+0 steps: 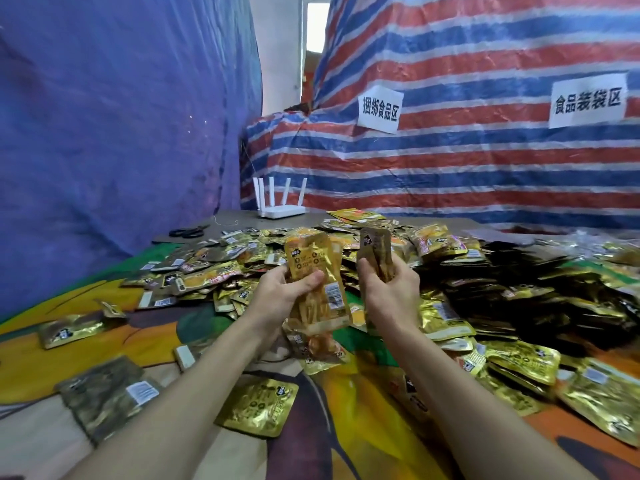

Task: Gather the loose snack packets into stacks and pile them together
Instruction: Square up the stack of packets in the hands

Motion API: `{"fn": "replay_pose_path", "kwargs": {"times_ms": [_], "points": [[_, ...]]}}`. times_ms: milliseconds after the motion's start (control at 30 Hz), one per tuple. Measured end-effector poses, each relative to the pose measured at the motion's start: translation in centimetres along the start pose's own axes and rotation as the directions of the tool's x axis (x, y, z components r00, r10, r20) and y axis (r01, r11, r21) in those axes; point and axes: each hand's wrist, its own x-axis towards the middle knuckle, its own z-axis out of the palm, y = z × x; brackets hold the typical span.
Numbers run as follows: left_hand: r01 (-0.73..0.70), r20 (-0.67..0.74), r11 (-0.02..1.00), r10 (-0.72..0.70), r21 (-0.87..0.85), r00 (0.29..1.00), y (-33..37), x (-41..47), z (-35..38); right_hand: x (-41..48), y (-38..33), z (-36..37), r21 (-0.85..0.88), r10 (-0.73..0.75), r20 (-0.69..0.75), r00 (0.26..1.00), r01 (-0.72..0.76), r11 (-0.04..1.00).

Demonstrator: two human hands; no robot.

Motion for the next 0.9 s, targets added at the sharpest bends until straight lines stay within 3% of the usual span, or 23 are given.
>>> {"fn": "replay_pose_path", "kwargs": {"times_ms": [67,167,233,367,433,533,733,800,900], "points": [[-0.004,0.042,1.0,0.003,0.014,0.999,-0.1,-0.2,0.3,-0.1,0.1,-0.1,0.036,0.031,-0.012,0.999,-0.031,0.999],[0.022,0.08,1.0,-0.023,0.011,0.997,-1.1,-0.5,1.8,-0.7,-0.2,0.5,0.168,0.07,0.112,0.991,-0.089,0.982],[-0.031,0.042,1.0,0.031,0.002,0.999,-1.3,-0.6,2.5,-0.9,-0.3,1.1,0.242,0.115,0.165,0.98,-0.153,0.958],[-0.089,0.016,0.994,0.088,0.063,0.996,-1.5,-0.7,3.0,-1.3,-0.9,1.8,0.411,0.181,0.13,0.975,-0.219,0.885],[-0.046,0.087,0.995,0.038,0.089,0.995,-1.9,-0.9,3.3,-1.8,-0.9,2.1,0.404,0.105,0.133,0.986,-0.151,0.902],[0.006,0.168,0.984,-0.037,0.177,0.985,-2.4,-1.2,3.9,-2.4,-0.6,2.4,0.263,0.066,0.103,0.993,-0.091,0.96],[-0.104,0.112,0.966,0.079,0.238,0.991,-2.3,-1.1,3.2,-1.7,0.1,2.1,0.219,0.205,0.029,0.978,-0.207,0.954],[-0.141,0.154,0.955,0.103,0.261,0.983,-2.1,-1.3,3.0,-1.7,0.2,2.0,0.251,0.219,0.079,0.973,-0.231,0.94],[-0.197,0.228,0.946,0.138,0.259,0.964,-2.0,-1.3,2.9,-1.3,0.2,1.7,0.319,0.219,0.275,0.936,-0.304,0.898]]}}
